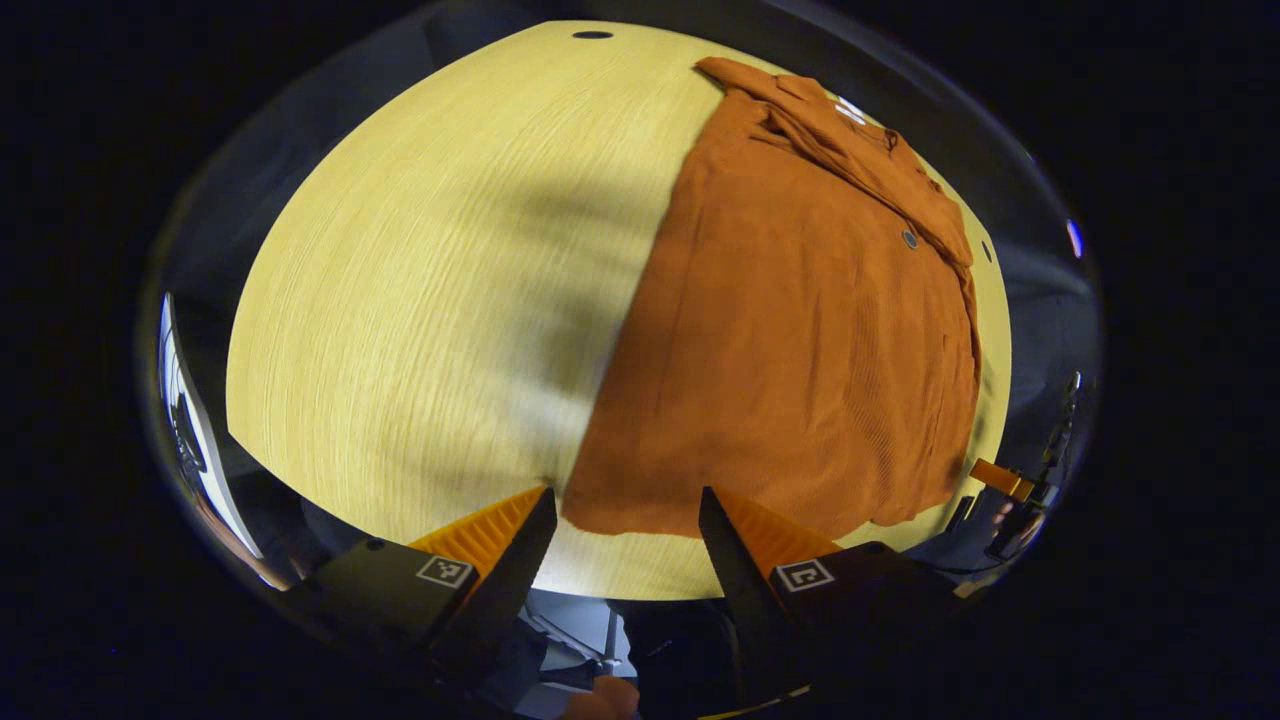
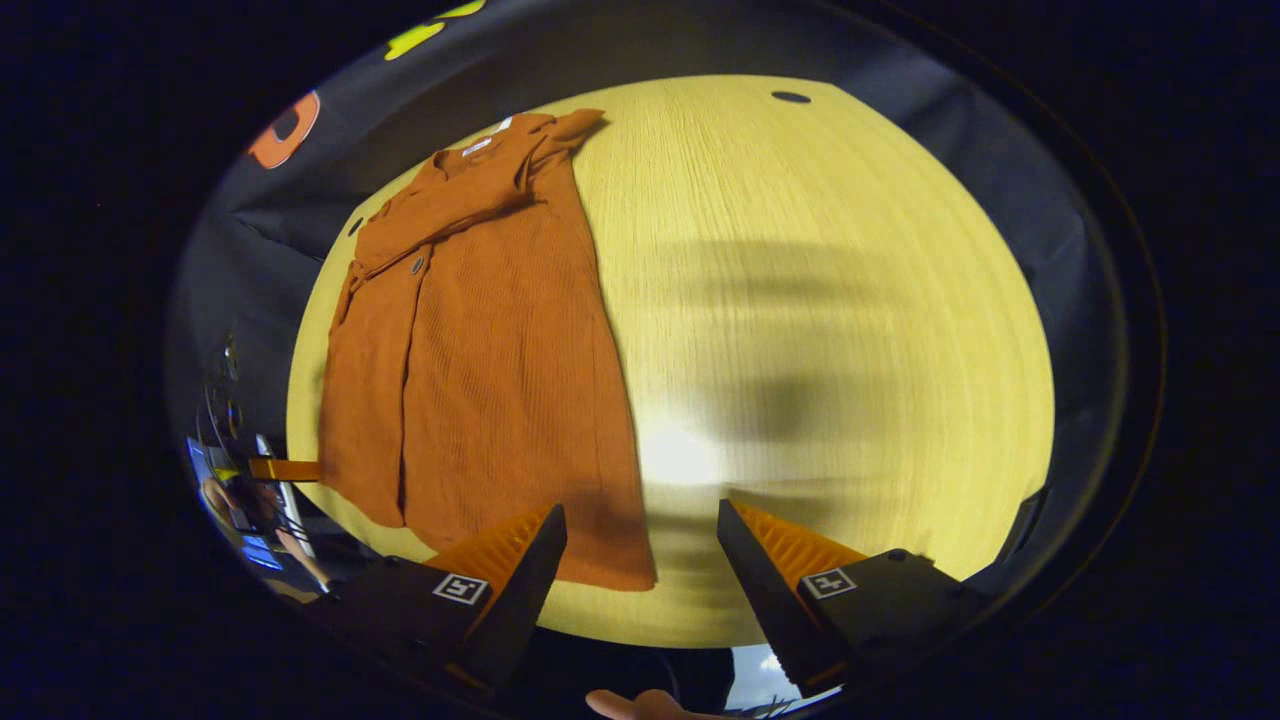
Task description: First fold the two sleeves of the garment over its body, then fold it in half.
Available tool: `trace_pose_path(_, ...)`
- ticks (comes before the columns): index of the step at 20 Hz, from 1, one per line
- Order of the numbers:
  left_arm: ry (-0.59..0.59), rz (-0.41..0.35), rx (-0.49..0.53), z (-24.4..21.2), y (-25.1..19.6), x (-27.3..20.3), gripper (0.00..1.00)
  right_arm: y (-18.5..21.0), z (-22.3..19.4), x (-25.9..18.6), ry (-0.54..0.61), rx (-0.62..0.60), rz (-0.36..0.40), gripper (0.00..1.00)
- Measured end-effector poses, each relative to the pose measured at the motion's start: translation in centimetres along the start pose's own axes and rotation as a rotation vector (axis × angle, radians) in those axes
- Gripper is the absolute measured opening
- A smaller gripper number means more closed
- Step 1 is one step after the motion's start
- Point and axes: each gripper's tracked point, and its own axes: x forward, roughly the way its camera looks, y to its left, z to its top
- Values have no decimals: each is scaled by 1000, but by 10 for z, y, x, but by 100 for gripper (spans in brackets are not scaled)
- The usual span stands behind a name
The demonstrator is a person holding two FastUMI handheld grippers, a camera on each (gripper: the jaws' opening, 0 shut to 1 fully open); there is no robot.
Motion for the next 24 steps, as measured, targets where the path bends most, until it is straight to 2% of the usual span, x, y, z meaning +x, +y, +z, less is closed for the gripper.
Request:
trace_pose_path(2,25,-34,-3,-2,6,-1,94,3,-9,8,52,39,38,98)
trace_pose_path(3,49,-86,-2,-4,1,-2,94,4,-13,9,89,44,49,97)
trace_pose_path(5,80,-132,34,-5,-1,-4,94,6,-9,9,108,38,87,94)
trace_pose_path(6,104,-151,65,-7,-2,-5,94,9,-9,9,125,46,116,93)
trace_pose_path(7,116,-178,94,-6,-3,-10,94,12,-10,7,145,56,151,96)
trace_pose_path(9,137,-227,130,-5,-7,-17,94,23,-11,9,187,97,234,97)
trace_pose_path(11,158,-275,159,-1,-8,-21,93,32,-16,9,215,139,310,93)
trace_pose_path(13,167,-325,201,-3,-9,-23,93,39,-14,11,211,156,356,93)
trace_pose_path(16,177,-348,308,-4,-12,-21,93,53,-18,13,216,154,418,93)
trace_pose_path(18,186,-347,341,-3,-12,-19,91,61,-20,15,230,167,444,93)
trace_pose_path(20,195,-384,322,-4,-18,-21,92,70,-21,17,238,175,469,90)
trace_pose_path(21,192,-427,294,-4,-23,-23,91,75,-21,19,241,176,482,89)
trace_pose_path(23,195,-541,202,-1,-41,-27,92,78,-22,20,242,162,488,87)
trace_pose_path(24,186,-546,156,1,-42,-26,91,80,-22,21,240,157,486,85)
